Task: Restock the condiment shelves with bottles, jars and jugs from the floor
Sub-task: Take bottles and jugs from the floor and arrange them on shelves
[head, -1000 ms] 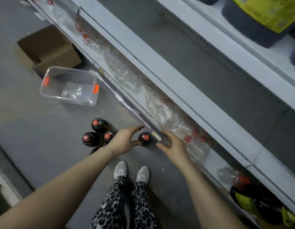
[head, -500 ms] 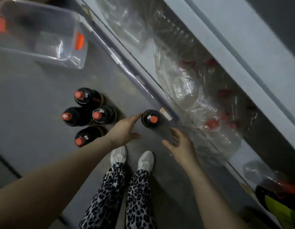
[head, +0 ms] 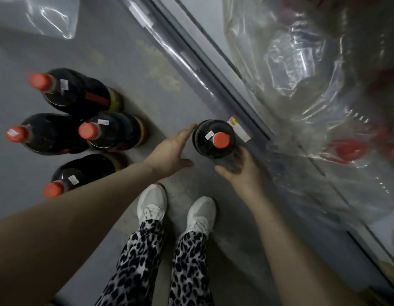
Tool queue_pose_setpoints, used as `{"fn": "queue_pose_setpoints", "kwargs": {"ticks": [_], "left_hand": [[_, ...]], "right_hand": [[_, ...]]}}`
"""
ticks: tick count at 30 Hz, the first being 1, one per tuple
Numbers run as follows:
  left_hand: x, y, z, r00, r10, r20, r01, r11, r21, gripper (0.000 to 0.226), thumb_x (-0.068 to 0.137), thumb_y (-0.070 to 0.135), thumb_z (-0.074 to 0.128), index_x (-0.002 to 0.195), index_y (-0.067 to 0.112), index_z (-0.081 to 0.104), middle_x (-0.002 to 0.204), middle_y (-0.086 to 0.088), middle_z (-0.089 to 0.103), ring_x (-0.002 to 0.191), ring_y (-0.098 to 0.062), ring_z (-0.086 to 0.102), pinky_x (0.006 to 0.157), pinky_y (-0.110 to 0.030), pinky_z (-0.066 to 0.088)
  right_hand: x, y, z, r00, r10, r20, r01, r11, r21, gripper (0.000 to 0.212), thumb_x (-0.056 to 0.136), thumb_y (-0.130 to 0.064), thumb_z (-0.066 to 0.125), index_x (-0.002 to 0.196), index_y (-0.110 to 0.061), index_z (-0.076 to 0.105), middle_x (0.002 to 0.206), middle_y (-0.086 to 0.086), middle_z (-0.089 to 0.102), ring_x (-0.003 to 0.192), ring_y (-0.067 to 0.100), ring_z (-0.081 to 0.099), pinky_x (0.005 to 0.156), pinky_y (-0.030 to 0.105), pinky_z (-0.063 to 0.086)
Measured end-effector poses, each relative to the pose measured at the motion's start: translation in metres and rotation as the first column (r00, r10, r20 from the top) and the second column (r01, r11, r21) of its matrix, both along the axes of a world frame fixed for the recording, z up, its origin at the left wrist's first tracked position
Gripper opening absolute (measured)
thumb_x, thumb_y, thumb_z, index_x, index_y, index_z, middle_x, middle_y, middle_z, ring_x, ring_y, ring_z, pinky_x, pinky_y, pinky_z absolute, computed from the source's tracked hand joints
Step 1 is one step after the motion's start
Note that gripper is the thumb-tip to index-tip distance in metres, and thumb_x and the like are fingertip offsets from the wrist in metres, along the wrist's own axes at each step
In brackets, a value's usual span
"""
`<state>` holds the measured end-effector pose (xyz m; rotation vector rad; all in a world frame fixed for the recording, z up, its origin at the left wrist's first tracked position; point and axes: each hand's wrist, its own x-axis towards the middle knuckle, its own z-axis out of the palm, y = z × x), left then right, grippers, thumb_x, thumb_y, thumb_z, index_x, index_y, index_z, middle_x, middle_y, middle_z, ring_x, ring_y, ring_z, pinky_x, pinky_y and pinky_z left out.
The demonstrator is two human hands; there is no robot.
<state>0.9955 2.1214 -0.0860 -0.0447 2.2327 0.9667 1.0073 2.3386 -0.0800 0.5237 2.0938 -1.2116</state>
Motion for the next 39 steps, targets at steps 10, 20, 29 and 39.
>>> {"fn": "queue_pose_setpoints", "kwargs": {"ticks": [10,20,29,39], "left_hand": [[-0.016,0.013,-0.052,0.996,0.01,-0.084,0.001,0.992,0.126,0.104,0.078,0.027,0.082,0.156,0.012,0.015,0.158,-0.006,0.032,0.142,-0.02,0.037,0.114,-0.03,0.033],[-0.051,0.012,-0.054,0.993,0.116,-0.036,-0.104,0.966,0.236,0.095,0.073,0.028,0.085,0.148,0.012,0.028,0.149,-0.002,0.044,0.138,-0.015,0.041,0.108,-0.023,0.039],[-0.086,0.008,-0.066,0.957,0.244,0.158,-0.289,0.842,0.455,0.109,0.065,0.024,0.082,0.154,0.017,0.02,0.151,0.0,0.041,0.142,-0.012,0.036,0.119,-0.036,0.032],[-0.072,0.002,-0.069,0.909,0.318,0.271,-0.415,0.765,0.492,0.096,0.081,0.019,0.076,0.156,0.03,0.016,0.152,0.014,0.036,0.137,-0.002,0.035,0.105,-0.012,0.039]], "right_hand": [[0.01,-0.004,-0.058,0.985,-0.063,-0.161,0.049,0.995,-0.09,0.077,0.072,-0.059,0.073,0.139,-0.027,0.052,0.135,-0.004,0.062,0.126,0.01,0.057,0.106,0.041,0.049],[-0.031,-0.001,-0.064,0.965,-0.112,-0.236,0.067,0.98,-0.189,0.072,0.073,-0.068,0.072,0.132,-0.03,0.054,0.132,-0.01,0.063,0.129,0.008,0.056,0.111,0.039,0.044],[-0.066,-0.007,-0.082,0.962,-0.043,-0.268,0.005,0.99,-0.142,0.026,0.093,-0.051,0.054,0.116,-0.039,0.058,0.113,-0.02,0.064,0.113,-0.005,0.058,0.097,0.023,0.045],[-0.079,-0.01,-0.08,0.933,0.065,-0.353,-0.078,0.997,-0.024,0.038,0.098,-0.048,0.049,0.112,-0.018,0.066,0.106,0.003,0.07,0.105,0.02,0.065,0.092,0.049,0.051]]}}
